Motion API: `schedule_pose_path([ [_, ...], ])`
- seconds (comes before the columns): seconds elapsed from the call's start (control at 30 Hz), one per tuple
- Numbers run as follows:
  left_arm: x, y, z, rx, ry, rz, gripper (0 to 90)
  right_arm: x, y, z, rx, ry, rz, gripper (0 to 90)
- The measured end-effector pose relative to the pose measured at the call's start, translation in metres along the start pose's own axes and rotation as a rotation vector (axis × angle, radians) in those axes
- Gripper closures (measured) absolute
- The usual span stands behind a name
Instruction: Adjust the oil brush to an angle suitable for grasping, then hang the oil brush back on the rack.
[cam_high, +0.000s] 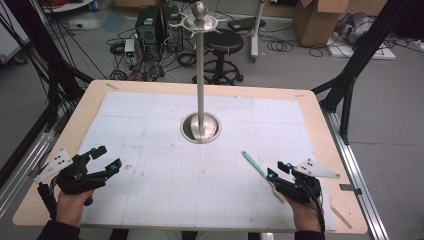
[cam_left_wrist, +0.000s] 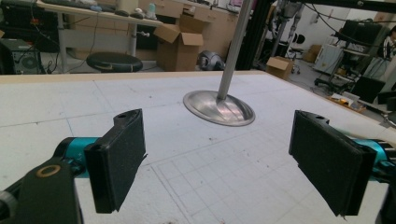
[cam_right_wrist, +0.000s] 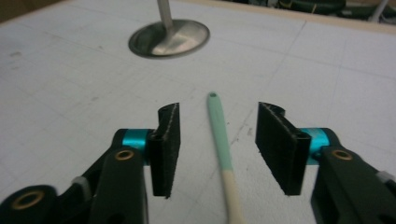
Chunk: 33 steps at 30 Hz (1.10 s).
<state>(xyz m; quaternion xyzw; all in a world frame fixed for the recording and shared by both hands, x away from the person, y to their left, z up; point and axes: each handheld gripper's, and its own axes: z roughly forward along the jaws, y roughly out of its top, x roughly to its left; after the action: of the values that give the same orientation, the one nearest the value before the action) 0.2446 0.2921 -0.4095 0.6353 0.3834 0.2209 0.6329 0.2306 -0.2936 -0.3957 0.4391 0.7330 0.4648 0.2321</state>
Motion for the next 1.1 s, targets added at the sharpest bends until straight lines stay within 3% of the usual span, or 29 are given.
schedule_pose_path([
  [0.1,0.0,0.001,-0.001,-0.011,0.017,-0.008,15.7,0.002,-0.001,-0.014,-0.06,-0.009,-0.033,35.2],
  [0.2,0.001,0.003,-0.002,-0.015,0.002,-0.01,15.7,0.002,-0.005,-0.026,-0.096,-0.031,-0.023,20.4],
  [0.27,-0.001,0.004,-0.003,-0.018,-0.008,-0.003,15.6,0.002,-0.008,-0.032,-0.102,-0.055,-0.027,17.5],
  [0.5,-0.004,0.005,-0.003,-0.021,-0.024,0.005,15.9,0.003,-0.012,-0.044,-0.167,-0.07,-0.014,16.8],
  [1.1,-0.003,0.003,0.001,-0.003,-0.026,0.009,16.0,0.002,-0.016,-0.037,-0.132,-0.071,-0.024,16.8],
])
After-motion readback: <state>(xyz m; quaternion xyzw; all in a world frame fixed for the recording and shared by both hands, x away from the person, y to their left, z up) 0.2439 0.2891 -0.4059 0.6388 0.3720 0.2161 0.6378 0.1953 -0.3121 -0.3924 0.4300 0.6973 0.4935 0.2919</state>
